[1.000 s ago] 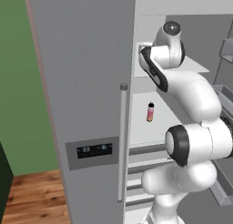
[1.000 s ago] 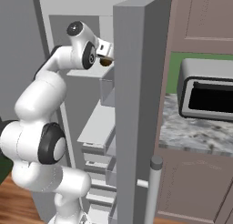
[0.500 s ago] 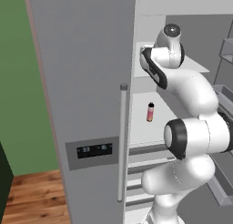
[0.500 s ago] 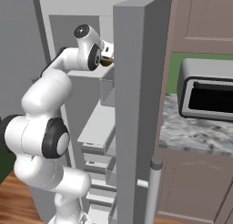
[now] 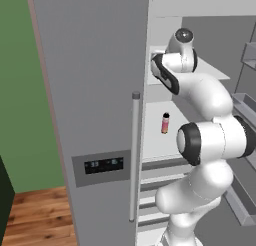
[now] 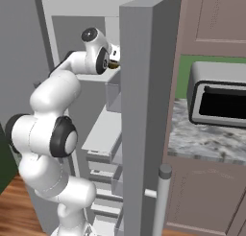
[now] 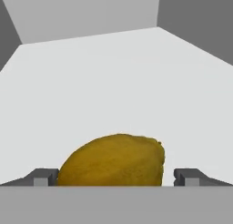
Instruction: Pick lemon from the fridge and place it on the plate on the counter.
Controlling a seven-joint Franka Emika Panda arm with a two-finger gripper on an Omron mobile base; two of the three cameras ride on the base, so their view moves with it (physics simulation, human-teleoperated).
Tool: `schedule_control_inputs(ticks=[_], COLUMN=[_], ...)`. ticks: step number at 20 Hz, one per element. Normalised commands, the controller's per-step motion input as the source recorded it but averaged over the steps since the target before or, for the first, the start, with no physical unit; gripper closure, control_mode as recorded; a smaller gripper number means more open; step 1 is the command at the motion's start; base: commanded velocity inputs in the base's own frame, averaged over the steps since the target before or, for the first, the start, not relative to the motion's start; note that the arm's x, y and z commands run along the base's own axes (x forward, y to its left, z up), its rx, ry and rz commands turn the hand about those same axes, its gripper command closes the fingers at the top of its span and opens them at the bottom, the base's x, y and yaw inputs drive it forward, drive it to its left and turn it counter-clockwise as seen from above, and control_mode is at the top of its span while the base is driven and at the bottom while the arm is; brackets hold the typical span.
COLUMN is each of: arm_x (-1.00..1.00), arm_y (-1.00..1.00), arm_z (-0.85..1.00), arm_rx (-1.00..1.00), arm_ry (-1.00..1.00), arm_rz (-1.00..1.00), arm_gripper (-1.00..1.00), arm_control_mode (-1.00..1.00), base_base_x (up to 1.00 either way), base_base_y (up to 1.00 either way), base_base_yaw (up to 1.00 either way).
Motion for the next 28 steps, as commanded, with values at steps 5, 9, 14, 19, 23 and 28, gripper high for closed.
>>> schedule_control_inputs(ticks=[5, 9, 14, 19, 23, 28], arm_x=[0.1, 0.14, 0.06, -0.11, -0.55, -0.52], arm_y=[0.0, -0.01, -0.23, -0.4, -0.42, -0.25], arm_z=[-0.32, -0.46, -0.58, -0.43, -0.18, -0.03], arm_rx=[0.0, 0.0, 0.0, 0.01, 0.04, 0.09], arm_ry=[0.07, 0.09, 0.08, -0.02, -0.35, -0.48], arm_rz=[0.0, -0.01, 0.0, -0.02, -0.11, -0.1], arm_gripper=[-1.0, 1.0, 1.0, 1.0, 1.0, 1.0], arm_control_mode=[-1.0, -1.0, -1.0, -1.0, -1.0, -1.0], base_base_x=[0.0, 0.0, 0.0, 0.0, 0.0, 0.0], base_base_y=[0.0, 0.0, 0.0, 0.0, 0.0, 0.0], base_base_yaw=[0.0, 0.0, 0.0, 0.0, 0.0, 0.0])
